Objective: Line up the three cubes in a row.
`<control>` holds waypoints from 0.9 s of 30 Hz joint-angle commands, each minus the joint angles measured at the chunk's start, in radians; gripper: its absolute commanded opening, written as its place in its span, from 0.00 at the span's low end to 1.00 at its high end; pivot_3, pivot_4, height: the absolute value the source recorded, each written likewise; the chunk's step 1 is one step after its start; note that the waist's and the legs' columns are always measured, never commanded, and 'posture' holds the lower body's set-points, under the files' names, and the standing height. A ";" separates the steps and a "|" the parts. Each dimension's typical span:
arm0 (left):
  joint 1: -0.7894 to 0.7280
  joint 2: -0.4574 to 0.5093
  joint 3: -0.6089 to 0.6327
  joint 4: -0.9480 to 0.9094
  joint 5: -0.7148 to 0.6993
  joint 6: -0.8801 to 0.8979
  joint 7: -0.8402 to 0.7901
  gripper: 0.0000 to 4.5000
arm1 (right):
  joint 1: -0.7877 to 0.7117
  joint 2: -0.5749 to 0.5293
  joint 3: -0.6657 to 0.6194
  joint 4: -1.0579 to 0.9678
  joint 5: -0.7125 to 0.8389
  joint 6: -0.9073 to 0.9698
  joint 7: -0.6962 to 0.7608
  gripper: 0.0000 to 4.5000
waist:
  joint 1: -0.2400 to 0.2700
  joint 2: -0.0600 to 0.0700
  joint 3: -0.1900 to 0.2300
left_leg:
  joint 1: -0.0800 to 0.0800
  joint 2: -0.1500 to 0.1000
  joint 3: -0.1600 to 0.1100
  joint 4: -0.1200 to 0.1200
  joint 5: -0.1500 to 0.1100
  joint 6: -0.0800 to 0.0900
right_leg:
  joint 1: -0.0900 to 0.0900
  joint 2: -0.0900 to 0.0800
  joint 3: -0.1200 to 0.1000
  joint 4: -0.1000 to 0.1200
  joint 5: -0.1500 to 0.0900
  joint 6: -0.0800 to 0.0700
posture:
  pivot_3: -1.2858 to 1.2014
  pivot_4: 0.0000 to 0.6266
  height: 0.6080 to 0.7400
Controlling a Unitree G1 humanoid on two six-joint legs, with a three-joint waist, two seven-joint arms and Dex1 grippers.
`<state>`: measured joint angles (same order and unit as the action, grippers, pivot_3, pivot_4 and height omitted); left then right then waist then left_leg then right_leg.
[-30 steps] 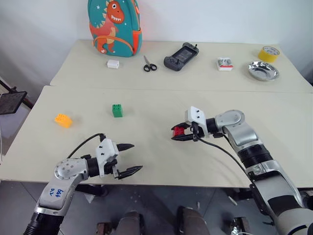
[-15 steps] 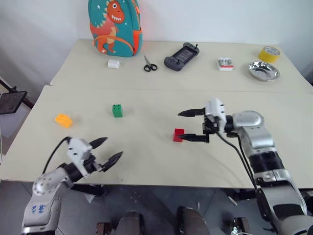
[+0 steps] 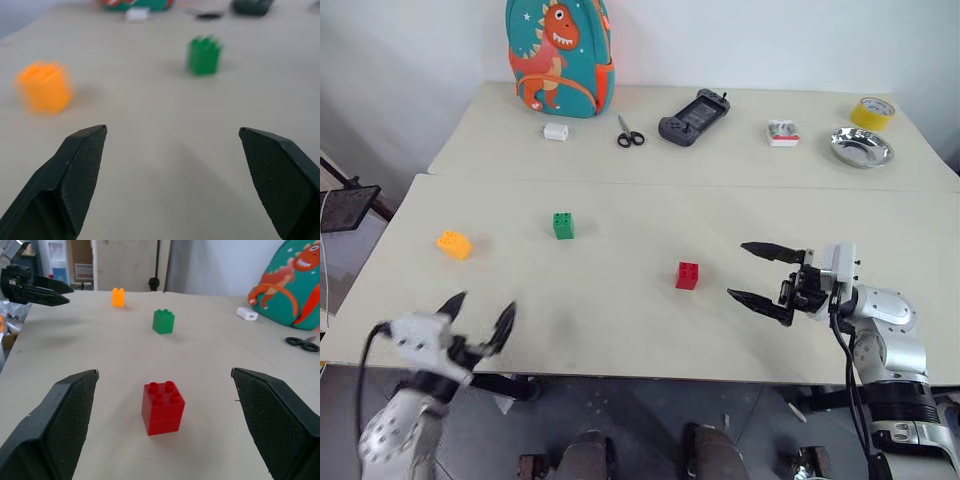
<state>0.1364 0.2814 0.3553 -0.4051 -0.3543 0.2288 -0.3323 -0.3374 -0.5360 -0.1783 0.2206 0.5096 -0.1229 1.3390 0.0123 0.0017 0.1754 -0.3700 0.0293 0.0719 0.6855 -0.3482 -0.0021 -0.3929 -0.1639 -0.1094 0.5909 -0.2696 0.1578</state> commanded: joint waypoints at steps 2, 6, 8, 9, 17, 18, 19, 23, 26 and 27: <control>-0.201 -0.016 -0.104 0.029 0.050 0.197 0.150 1.00 | -0.003 -0.010 0.000 -0.037 0.019 0.018 -0.004 0.99 | -0.001 0.000 0.000 | 0.000 0.000 0.000 0.000 0.000 0.000 | 0.000 0.000 0.000 0.000 0.000 0.000 | 0.52 0.24 1.00; -0.405 -0.088 -0.203 0.148 0.135 0.278 0.275 1.00 | -0.002 -0.006 0.021 -0.062 0.017 0.036 -0.012 0.99 | 0.001 0.000 0.000 | 0.000 0.000 0.001 -0.001 0.000 0.000 | 0.000 0.000 -0.001 -0.001 0.000 0.000 | 0.52 0.24 1.00; -0.487 -0.136 -0.211 0.255 0.170 0.279 0.345 1.00 | 0.011 -0.008 0.028 -0.093 0.024 0.055 -0.019 0.99 | 0.002 0.000 0.000 | 0.000 0.000 0.001 -0.001 0.000 0.000 | 0.000 0.000 -0.001 -0.001 0.000 0.000 | 0.52 0.24 1.00; -0.511 -0.144 -0.219 0.290 0.188 0.282 0.363 1.00 | 0.017 -0.010 0.029 -0.104 0.026 0.063 -0.021 0.99 | 0.003 0.000 0.000 | 0.000 0.000 0.001 -0.001 0.000 0.000 | 0.000 0.000 -0.001 -0.001 0.000 0.000 | 0.52 0.24 1.00; -0.623 -0.204 -0.209 0.462 0.247 0.198 0.461 1.00 | 0.071 -0.019 0.022 -0.163 0.030 0.087 -0.048 0.99 | 0.013 -0.001 0.000 | 0.000 0.000 0.002 -0.001 0.000 0.000 | 0.000 0.001 -0.001 -0.002 0.000 0.000 | 0.52 0.24 1.00; -0.632 -0.210 -0.209 0.478 0.248 0.190 0.462 1.00 | 0.078 -0.018 0.021 -0.167 0.030 0.087 -0.053 0.99 | 0.015 -0.001 0.000 | 0.000 0.000 0.002 0.000 0.000 0.000 | 0.000 0.001 -0.001 -0.002 0.000 0.001 | 0.52 0.24 1.00; -0.641 -0.214 -0.211 0.494 0.248 0.180 0.459 1.00 | 0.082 -0.018 0.021 -0.170 0.029 0.085 -0.057 0.99 | 0.016 -0.001 0.000 | 0.000 0.000 0.001 0.000 0.000 0.000 | 0.000 0.001 -0.001 -0.002 0.000 0.000 | 0.52 0.24 1.00; -0.678 -0.222 -0.205 0.563 0.244 0.116 0.453 0.92 | 0.095 -0.014 0.025 -0.180 0.027 0.083 -0.070 1.00 | 0.014 -0.001 0.001 | -0.001 0.000 0.002 0.000 0.000 0.000 | 0.000 0.001 -0.001 -0.002 0.000 0.001 | 0.52 0.24 1.00; -0.701 -0.231 -0.188 0.601 0.228 0.065 0.444 0.75 | 0.104 -0.013 0.029 -0.187 0.027 0.082 -0.077 1.00 | 0.014 -0.002 0.001 | -0.001 0.000 0.002 0.000 0.000 0.000 | 0.000 0.001 -0.001 -0.003 0.000 0.001 | 0.52 0.24 1.00; -0.703 -0.226 -0.189 0.603 0.228 0.068 0.434 0.67 | 0.106 -0.013 0.030 -0.189 0.027 0.082 -0.078 1.00 | 0.014 -0.002 0.001 | -0.001 0.000 0.002 0.000 0.000 0.000 | 0.000 0.001 -0.001 -0.002 0.000 0.001 | 0.52 0.24 1.00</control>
<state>-0.5518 0.0480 0.1607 0.2110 -0.1192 0.3237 0.1143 -0.2413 -0.5432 -0.1355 0.0697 0.5196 -0.0377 1.2656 0.0259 0.0001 0.1761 -0.3706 0.0289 0.0737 0.6856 -0.3483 -0.0021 -0.3927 -0.1632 -0.1108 0.5882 -0.2693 0.1585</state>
